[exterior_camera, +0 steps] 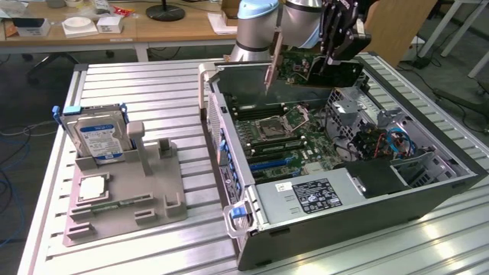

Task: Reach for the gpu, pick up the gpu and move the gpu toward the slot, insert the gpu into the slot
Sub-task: 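Insert the gpu into the slot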

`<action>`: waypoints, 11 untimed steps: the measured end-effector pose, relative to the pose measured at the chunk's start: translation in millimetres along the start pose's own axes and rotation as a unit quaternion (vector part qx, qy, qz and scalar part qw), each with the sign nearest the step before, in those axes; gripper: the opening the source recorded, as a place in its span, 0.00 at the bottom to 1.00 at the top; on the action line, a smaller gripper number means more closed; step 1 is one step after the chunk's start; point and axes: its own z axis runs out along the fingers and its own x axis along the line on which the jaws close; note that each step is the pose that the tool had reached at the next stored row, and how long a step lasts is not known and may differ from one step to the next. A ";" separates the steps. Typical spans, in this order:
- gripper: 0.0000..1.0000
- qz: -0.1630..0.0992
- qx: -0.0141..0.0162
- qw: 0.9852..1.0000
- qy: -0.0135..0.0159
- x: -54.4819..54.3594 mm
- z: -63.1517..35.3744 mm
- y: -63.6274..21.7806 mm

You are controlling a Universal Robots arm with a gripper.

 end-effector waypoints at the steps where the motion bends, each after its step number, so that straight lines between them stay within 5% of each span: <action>1: 0.26 -0.001 0.001 1.000 0.000 0.0 1.5 1.4; 4: 0.26 -0.001 0.005 1.000 -0.001 0.2 3.7 2.8; 11: 0.26 -0.044 0.004 0.999 -0.002 0.3 11.9 3.1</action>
